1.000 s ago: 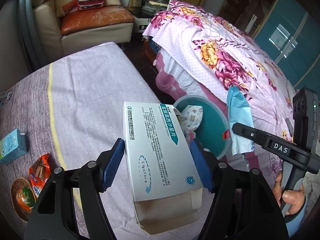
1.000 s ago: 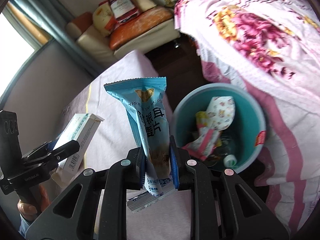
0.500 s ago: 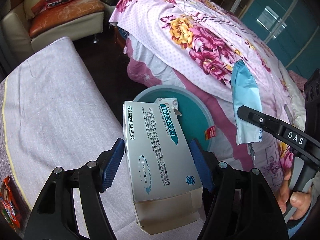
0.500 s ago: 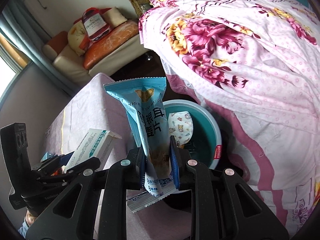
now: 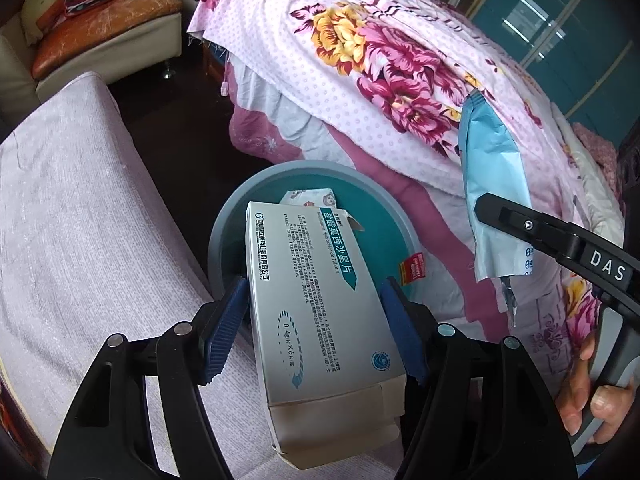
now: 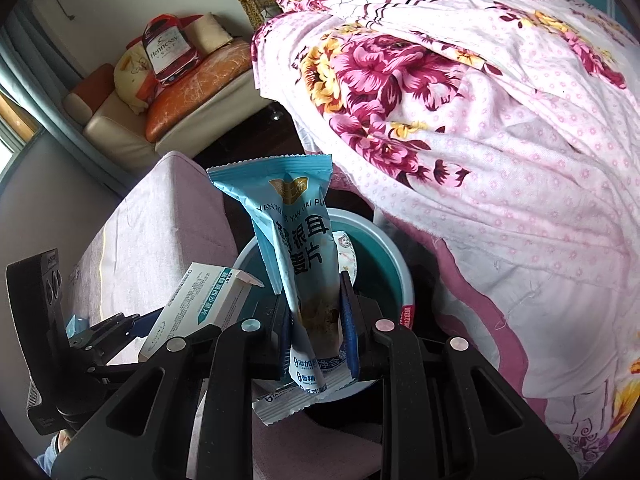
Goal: Collect trash
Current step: 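Open the left gripper to drop the box while the right releases the blue wrapper, then move both tools back over the basket and Ovaltine pack on the table, then grasp the orange cup with the left gripper while the right grasps the Ovaltine pack, then carry cup and Ovaltine pack over the wastebasket and open both grippers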
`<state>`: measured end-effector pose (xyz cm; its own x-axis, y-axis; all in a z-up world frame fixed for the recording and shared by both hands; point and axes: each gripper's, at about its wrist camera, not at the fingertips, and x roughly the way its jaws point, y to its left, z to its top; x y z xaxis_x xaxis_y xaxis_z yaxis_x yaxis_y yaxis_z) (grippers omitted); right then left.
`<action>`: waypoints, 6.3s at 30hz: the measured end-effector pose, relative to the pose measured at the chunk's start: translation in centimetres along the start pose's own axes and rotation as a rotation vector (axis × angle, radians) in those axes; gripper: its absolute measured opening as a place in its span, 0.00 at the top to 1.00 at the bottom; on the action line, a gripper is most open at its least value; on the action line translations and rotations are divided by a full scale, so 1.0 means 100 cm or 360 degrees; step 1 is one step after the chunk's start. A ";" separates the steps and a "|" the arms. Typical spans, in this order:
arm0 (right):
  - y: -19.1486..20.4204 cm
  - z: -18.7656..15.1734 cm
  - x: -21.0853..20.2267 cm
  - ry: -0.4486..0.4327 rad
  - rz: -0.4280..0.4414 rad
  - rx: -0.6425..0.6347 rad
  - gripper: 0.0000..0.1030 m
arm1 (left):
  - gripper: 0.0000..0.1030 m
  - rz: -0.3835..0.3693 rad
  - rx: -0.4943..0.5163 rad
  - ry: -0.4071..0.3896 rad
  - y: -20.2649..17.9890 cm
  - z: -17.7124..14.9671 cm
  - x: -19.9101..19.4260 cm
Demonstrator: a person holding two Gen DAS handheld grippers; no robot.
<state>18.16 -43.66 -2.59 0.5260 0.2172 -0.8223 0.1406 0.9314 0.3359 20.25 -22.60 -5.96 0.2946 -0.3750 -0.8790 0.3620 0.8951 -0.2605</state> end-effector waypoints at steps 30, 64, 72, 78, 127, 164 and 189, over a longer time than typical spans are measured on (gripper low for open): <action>0.031 -0.004 0.029 0.0106 -0.0059 -0.0120 0.54 | 0.12 0.0004 -0.0168 0.0030 0.041 -0.017 -0.004; 0.121 -0.045 0.000 0.0176 -0.0105 -0.0324 0.24 | 0.12 -0.0003 -0.0324 -0.0102 0.088 -0.077 -0.076; 0.153 -0.058 -0.007 0.0183 -0.0083 -0.0397 0.20 | 0.12 -0.0001 -0.0349 -0.0164 0.102 -0.097 -0.103; 0.190 -0.072 -0.001 0.0240 -0.0029 -0.0482 0.20 | 0.12 0.0035 -0.0390 -0.0212 0.129 -0.123 -0.130; 0.407 -0.190 0.128 0.0846 0.0420 -0.0799 0.38 | 0.44 0.0371 -0.0162 -0.0046 0.305 -0.249 -0.192; 0.279 -0.119 0.031 0.0313 0.0374 -0.0597 0.80 | 0.45 0.0310 -0.0365 -0.0278 0.221 -0.180 -0.196; 0.135 -0.055 -0.007 0.0067 0.0285 -0.0246 0.80 | 0.45 0.0150 -0.0066 -0.0183 0.091 -0.089 -0.118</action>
<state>15.05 -29.63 0.02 0.4953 0.3920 -0.7752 -0.0836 0.9097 0.4067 12.20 -7.88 -1.54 0.4257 -0.3118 -0.8495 0.2920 0.9359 -0.1972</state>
